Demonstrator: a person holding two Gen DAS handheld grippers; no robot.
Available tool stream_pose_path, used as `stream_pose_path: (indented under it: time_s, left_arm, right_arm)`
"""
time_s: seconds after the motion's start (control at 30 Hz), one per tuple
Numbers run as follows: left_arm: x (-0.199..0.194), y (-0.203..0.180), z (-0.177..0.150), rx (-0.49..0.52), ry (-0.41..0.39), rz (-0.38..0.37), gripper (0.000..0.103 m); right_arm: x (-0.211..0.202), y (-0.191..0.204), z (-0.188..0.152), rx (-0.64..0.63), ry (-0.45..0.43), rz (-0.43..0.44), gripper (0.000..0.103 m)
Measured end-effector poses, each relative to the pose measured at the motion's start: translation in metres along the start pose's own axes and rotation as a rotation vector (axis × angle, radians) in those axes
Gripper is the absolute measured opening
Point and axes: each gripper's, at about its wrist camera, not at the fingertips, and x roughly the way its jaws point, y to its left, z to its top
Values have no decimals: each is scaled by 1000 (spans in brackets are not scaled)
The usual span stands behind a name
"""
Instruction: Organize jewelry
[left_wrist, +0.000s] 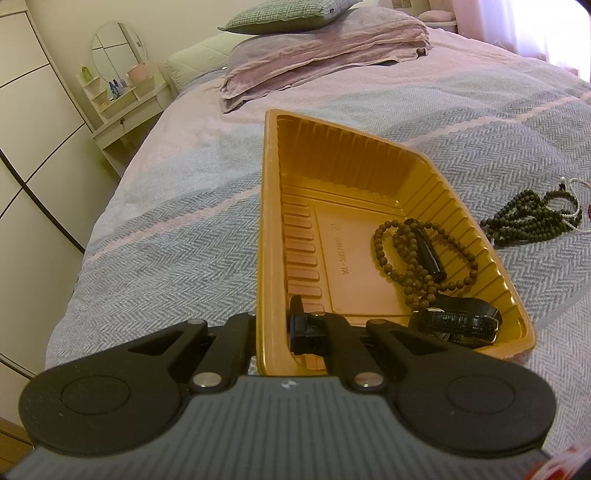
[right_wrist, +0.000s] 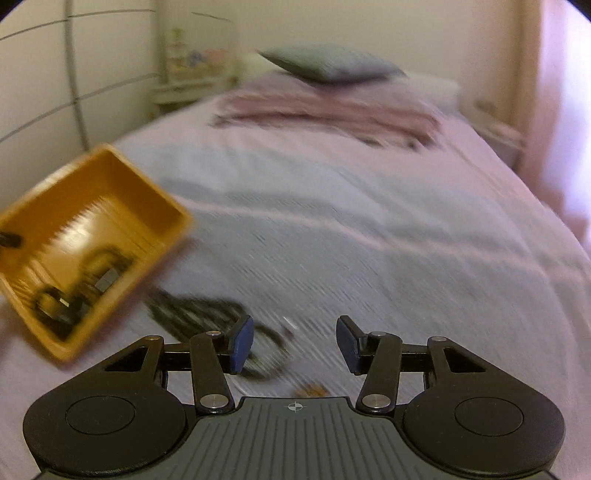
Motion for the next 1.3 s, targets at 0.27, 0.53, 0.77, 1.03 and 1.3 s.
stream_pose_path:
  time_s: [0.27, 0.53, 0.77, 1.03, 1.3]
  left_arm:
    - [-1, -1, 0, 2, 8, 5, 2]
    - [-1, -1, 1, 5, 11, 9, 2]
    - [0, -1, 1, 3, 12, 8, 2]
    - [0, -2, 0, 0, 9, 4, 2]
    - [0, -1, 1, -3, 6, 1, 2]
  right_arm:
    - [14, -18, -42, 86, 60, 5, 43]
    - [48, -8, -47, 135, 105, -9, 26]
    - [45, -14, -50, 158, 107, -27, 5]
    - [6, -15, -27, 122, 33, -37, 5]
    - [-25, -4, 5, 70, -36, -13, 5]
